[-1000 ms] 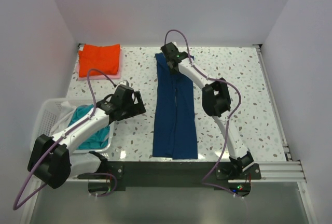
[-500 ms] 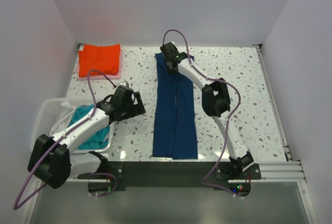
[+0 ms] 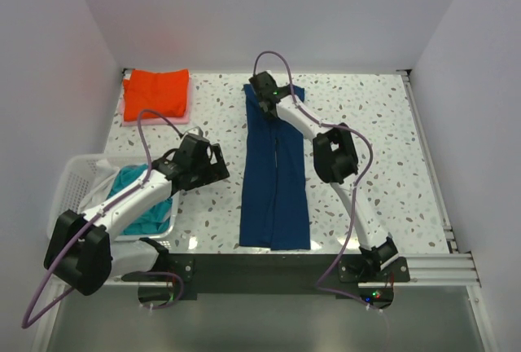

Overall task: Fold and stack the t-shirts
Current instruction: Fold the tshirt

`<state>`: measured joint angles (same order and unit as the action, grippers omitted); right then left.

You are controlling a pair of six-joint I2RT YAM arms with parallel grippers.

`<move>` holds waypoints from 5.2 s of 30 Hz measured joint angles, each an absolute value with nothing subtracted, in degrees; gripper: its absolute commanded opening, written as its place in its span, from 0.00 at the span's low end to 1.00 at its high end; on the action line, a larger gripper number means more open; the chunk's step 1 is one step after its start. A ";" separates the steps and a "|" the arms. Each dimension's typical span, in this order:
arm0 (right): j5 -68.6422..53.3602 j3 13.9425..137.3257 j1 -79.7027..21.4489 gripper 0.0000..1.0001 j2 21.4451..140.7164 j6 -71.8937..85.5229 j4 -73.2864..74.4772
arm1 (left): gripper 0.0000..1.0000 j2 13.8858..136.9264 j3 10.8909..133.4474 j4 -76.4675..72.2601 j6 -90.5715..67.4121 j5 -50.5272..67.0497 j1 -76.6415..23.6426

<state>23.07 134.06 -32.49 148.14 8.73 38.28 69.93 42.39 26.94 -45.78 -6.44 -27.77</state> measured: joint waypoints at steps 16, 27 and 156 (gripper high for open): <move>26.04 121.40 -32.62 0.08 141.10 12.84 29.76 | 1.00 70.94 41.47 24.86 -45.82 -4.60 -27.75; 27.55 113.21 -32.62 0.04 134.91 15.68 25.78 | 1.00 71.53 41.34 23.57 -45.82 -3.53 -27.75; 17.54 99.77 -21.82 0.99 125.78 14.92 25.47 | 1.00 71.48 40.27 24.49 -45.84 -3.86 -27.42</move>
<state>17.54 99.77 -21.82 125.78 14.92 25.47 71.48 40.27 24.49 -45.84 -3.86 -27.42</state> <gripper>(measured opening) 0.987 0.997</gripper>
